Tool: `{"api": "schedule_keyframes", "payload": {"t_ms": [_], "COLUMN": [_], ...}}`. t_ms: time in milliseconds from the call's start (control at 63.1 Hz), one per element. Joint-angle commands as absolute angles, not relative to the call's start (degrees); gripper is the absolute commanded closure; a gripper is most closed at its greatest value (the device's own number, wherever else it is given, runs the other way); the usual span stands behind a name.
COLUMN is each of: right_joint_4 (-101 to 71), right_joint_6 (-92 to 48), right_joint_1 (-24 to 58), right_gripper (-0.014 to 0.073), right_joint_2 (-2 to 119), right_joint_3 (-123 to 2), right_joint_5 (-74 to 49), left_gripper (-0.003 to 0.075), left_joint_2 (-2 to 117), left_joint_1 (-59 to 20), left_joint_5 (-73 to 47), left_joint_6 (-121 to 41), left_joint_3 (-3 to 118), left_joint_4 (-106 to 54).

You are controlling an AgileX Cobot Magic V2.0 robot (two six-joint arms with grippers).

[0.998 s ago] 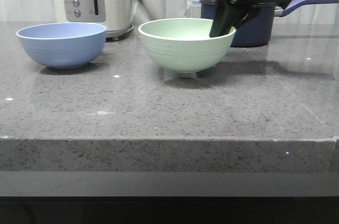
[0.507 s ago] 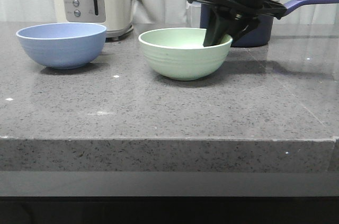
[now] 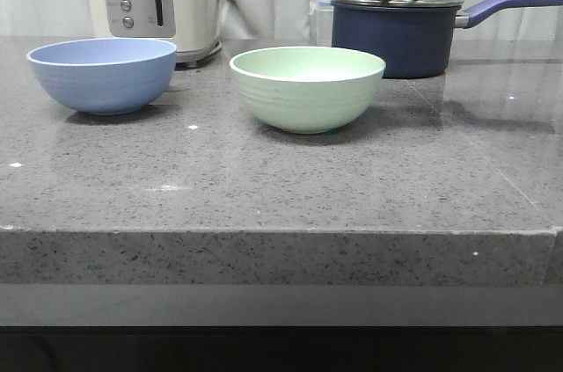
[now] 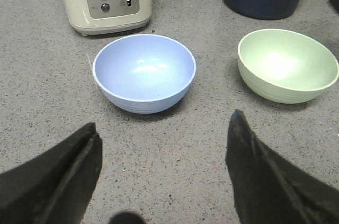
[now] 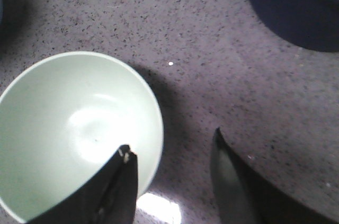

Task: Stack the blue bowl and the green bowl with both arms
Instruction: 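Lift the right gripper away from the green bowl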

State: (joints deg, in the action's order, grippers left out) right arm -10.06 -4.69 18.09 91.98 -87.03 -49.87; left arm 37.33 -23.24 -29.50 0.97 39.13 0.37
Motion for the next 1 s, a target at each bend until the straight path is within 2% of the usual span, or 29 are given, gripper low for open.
{"api": "schedule_keyframes", "payload": {"t_ms": [0,95,222,365,697,983], "right_joint_4": [-8.4,-8.4,-8.8,-13.2,-38.9,-44.5], "right_joint_6": [-5.3,-5.3,-6.5,-13.8,-37.7,-41.8], "right_joint_1": [16.1,13.6,10.6,10.4,10.5,10.5], "right_gripper": [0.0276,0.041,0.066,0.0653,0.0653,0.0653], "right_joint_2": [85.4,81.1,78.1,78.9,84.8,88.5], "right_joint_3": [-84.7,-79.0,-71.8,-68.1,-66.7,-66.7], "right_joint_5": [-47.5,-45.4,-42.6,-41.3,-38.2,-37.9], "left_gripper": [0.0229,0.0229,0.0229,0.0229,0.0229,0.0229], "left_joint_2": [37.6,37.6,37.6,37.6,37.6,37.6], "left_joint_1": [-23.7,-23.7,-23.7,-23.7,-23.7,-23.7], "left_joint_5": [-25.4,-25.4,-25.4,-25.4,-25.5,-25.5], "left_joint_6": [1.0,1.0,1.0,1.0,1.0,1.0], "left_joint_3": [41.1,41.1,41.1,41.1,41.1,41.1], "left_joint_4": [0.0,0.0,0.0,0.0,0.0,0.0]}}
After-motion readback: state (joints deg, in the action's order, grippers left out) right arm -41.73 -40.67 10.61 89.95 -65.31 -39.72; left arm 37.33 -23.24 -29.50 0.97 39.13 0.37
